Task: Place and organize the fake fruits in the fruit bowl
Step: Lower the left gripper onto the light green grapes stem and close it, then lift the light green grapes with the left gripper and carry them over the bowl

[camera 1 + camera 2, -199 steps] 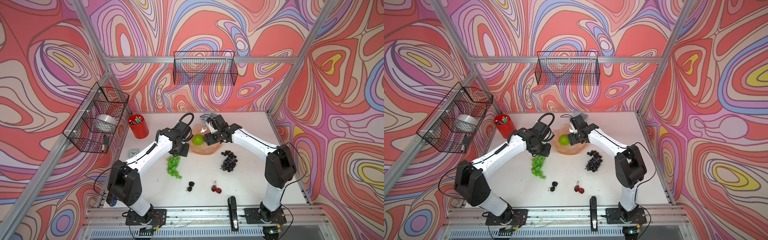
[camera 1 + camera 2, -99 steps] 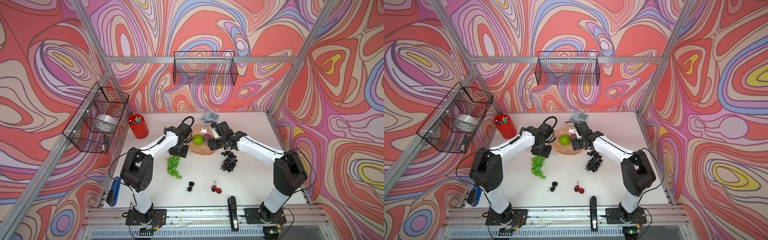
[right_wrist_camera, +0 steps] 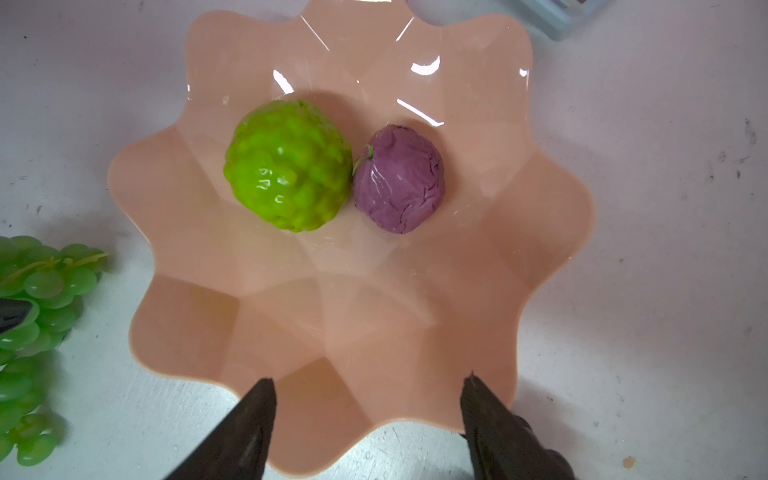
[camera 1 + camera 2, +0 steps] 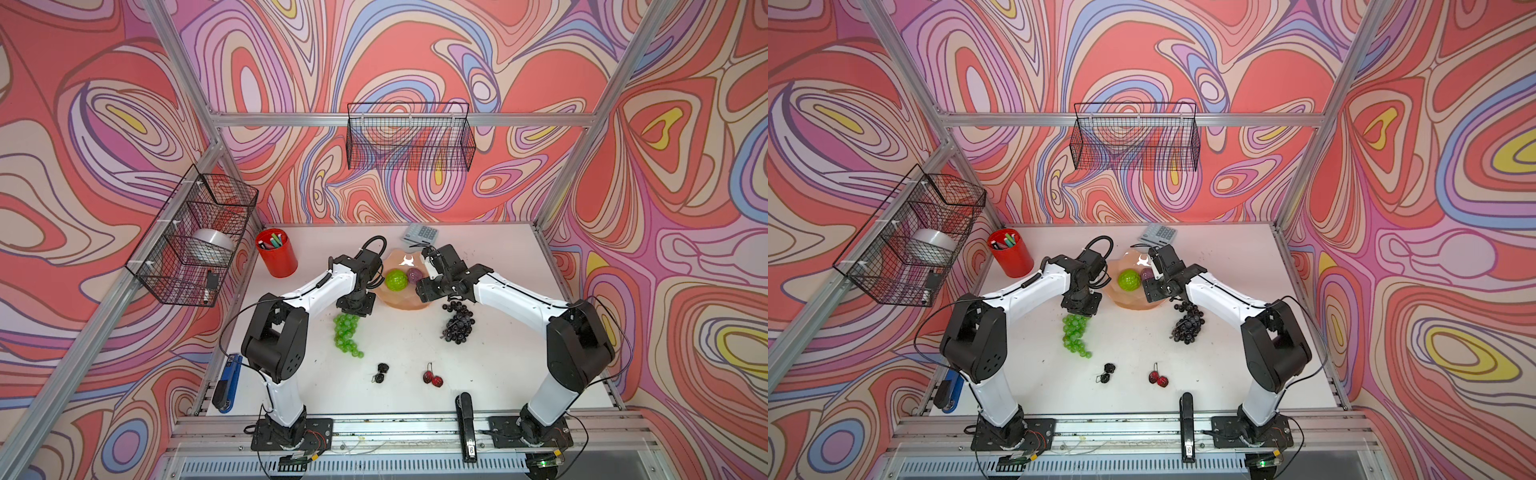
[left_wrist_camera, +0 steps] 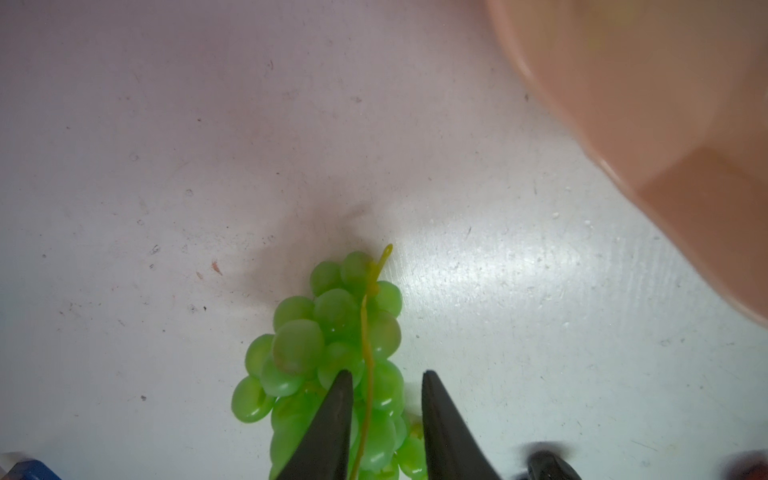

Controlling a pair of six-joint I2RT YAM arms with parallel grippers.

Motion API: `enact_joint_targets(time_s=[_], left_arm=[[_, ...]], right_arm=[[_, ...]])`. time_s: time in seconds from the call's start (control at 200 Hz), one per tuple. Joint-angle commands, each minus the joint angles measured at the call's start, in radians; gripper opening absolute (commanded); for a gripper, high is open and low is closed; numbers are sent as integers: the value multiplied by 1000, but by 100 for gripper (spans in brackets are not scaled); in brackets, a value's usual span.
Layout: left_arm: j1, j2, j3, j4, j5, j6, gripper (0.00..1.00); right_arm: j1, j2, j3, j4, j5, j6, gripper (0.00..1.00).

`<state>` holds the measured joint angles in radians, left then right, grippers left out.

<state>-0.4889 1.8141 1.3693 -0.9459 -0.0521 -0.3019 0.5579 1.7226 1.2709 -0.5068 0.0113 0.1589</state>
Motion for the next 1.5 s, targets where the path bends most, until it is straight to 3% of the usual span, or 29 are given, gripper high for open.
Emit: enact_joint_targets(time_s=[0.0,0.25,0.621,1.117,1.497], left_arm=[[12,20,-18,16,-20,3,34],[18,33,-24,40,-35,4,29],[19,-3,-36,56,-48,-6,0],[19,-199,-49,49,-13,-49,0],[18,-285,42,1,26,-84,0]], right_arm=[[-2,-3,-19,10,10,6,73],[-1,-3,-31,15,4,16,73],[-1,-4,-36,20,-3,19,73],[2,-14,-48,27,-2,25,72],[8,-27,-46,26,13,24,72]])
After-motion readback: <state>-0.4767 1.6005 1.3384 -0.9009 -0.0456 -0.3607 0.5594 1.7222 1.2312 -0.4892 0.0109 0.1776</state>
